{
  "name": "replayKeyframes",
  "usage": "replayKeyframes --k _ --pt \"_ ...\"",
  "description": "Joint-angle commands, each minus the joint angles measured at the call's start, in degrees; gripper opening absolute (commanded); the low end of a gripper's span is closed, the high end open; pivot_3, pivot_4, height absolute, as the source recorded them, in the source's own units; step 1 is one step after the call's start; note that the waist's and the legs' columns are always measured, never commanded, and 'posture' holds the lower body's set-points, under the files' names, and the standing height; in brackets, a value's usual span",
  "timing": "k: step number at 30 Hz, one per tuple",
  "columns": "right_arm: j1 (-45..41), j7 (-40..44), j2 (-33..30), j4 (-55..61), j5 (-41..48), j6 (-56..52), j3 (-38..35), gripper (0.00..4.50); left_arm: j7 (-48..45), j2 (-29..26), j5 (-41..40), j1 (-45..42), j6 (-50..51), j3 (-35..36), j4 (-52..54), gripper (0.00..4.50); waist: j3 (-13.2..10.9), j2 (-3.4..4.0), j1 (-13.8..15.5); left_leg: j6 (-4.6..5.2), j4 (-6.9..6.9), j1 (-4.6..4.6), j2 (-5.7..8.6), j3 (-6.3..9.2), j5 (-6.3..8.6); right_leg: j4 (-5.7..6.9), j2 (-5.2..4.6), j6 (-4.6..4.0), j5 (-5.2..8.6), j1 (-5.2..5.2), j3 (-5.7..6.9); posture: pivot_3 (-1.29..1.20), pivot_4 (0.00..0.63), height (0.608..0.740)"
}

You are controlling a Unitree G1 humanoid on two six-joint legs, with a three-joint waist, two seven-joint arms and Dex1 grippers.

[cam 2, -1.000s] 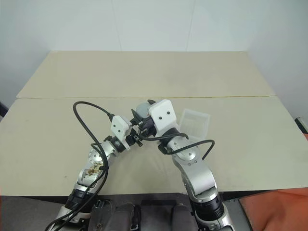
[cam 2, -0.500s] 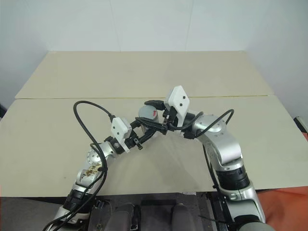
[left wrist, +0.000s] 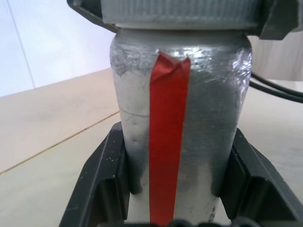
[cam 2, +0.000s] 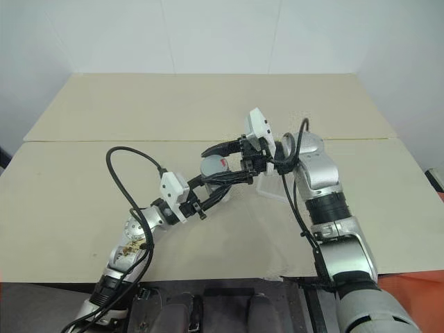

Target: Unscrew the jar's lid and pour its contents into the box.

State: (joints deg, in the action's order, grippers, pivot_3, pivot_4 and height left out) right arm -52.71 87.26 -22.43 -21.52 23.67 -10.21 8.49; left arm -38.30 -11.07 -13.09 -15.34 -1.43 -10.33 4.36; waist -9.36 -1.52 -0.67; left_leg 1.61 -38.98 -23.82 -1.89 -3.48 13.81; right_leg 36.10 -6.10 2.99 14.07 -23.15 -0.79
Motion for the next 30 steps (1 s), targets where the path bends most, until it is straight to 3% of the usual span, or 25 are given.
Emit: replayKeyframes --k 1,4,9,18,30 --pt "-1.29 3.65 1.97 -1.31 0.06 3.66 0.79 2.80 0.83 0.35 0.26 -0.61 -1.05 0.21 1.61 2.05 0.00 0.00 0.00 0.00 0.00 0.00 0.00 0.00 0.00 0.01 0.00 0.00 0.00 0.00 0.00 0.00 0.150 0.740" --pt "-1.00 1.54 3.25 -2.78 -0.72 7.17 -0.50 2.80 0.96 0.48 0.37 -0.68 -1.09 0.27 1.44 2.05 0.00 0.00 -0.02 0.00 0.00 0.00 0.00 -0.01 0.00 0.02 0.00 0.00 0.00 -0.01 -0.01 0.00 0.150 0.740" --pt "-0.55 1.03 3.13 -1.85 0.09 7.19 -1.99 4.43 0.94 0.64 0.53 -0.77 -1.18 0.23 1.12 2.05 0.00 0.00 -0.01 -0.01 0.00 0.00 0.00 -0.01 0.00 0.04 -0.01 0.00 0.00 -0.01 -0.01 0.00 0.150 0.740" --pt "4.86 -10.86 0.77 12.84 0.21 5.31 -5.67 4.47 0.94 0.88 0.69 -0.89 -1.18 -0.01 1.19 2.05 0.00 0.01 0.35 -0.02 0.01 0.00 -0.01 0.00 -0.01 0.04 -0.04 0.00 -0.01 -0.01 0.01 0.00 0.150 0.740" --pt "11.49 -25.13 0.59 24.30 -3.49 1.00 -3.36 4.47 -0.09 1.39 0.58 -1.85 -1.51 -0.32 -0.23 2.05 0.00 0.00 0.27 -0.02 0.00 0.00 0.01 -0.01 -0.01 0.03 -0.04 -0.01 -0.01 -0.02 0.00 0.00 0.150 0.740"
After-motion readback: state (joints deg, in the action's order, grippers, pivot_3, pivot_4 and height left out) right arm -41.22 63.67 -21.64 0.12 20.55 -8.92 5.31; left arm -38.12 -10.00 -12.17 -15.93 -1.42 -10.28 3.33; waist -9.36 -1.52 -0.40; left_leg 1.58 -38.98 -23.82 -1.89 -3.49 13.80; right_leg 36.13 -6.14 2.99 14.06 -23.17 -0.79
